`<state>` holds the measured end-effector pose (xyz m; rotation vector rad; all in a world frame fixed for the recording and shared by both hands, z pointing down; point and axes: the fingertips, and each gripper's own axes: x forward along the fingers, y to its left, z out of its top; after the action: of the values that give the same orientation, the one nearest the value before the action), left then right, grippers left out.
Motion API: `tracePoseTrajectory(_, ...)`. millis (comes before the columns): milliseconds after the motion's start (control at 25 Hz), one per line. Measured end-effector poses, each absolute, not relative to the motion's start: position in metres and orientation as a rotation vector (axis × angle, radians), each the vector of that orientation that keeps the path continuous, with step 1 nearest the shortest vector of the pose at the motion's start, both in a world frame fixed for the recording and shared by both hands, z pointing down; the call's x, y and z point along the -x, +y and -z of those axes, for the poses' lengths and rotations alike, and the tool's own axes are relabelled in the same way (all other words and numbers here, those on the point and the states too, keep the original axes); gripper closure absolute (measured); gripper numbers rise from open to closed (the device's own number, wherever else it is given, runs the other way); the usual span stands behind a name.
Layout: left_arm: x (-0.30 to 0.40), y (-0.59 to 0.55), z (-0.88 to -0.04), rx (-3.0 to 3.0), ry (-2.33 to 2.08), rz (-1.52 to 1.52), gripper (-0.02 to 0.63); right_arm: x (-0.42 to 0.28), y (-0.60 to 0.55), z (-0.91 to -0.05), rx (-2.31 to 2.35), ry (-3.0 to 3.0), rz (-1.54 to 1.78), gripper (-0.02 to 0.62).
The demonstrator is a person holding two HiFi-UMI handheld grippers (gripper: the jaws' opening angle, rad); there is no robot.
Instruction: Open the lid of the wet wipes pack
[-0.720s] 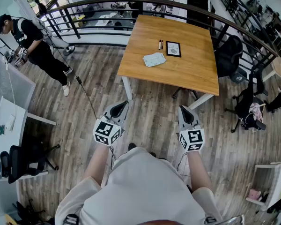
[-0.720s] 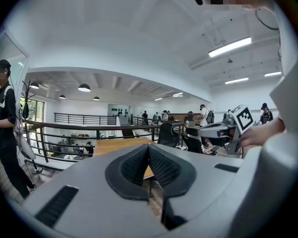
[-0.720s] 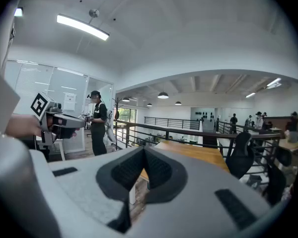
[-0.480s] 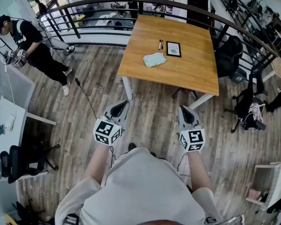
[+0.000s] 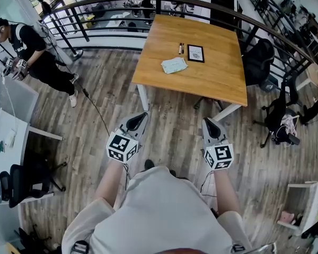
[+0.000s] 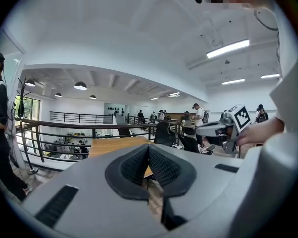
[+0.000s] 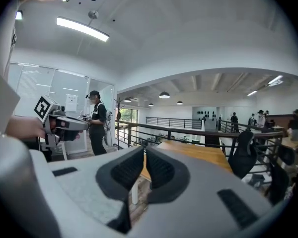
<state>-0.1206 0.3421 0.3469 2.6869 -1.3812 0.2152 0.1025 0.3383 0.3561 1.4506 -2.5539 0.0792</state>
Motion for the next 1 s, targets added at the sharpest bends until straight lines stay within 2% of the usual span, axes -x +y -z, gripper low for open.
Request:
tracePoseTrajectory(160, 0.119, 0.34, -0.346, -2.703, -1.346, -0.195, 0.605, -0.099, 0.338, -0.359, -1.431, -2.561, -0.103, 0.565)
tracePoseTrajectory(520, 0.132, 0.324, -0.347, -2.737, -1.255, -0.19, 0.531, -0.078, 0.327, -0.362, -1.432, -2.561, -0.143, 0.483)
tracePoseTrajectory(600, 0.138, 0.32, -0.348, -2.742, -1.241, -0.192, 0.531, -0.072, 0.322, -0.362, -1.435, -2.556, -0.146, 0.457)
tracePoseTrajectory(1000, 0.176, 0.293, -0.364, -2.752, -1.172, -0.213, 0.531, -0.033, 0.301, -0.371, -1.455, -2.509, -0.141, 0.433)
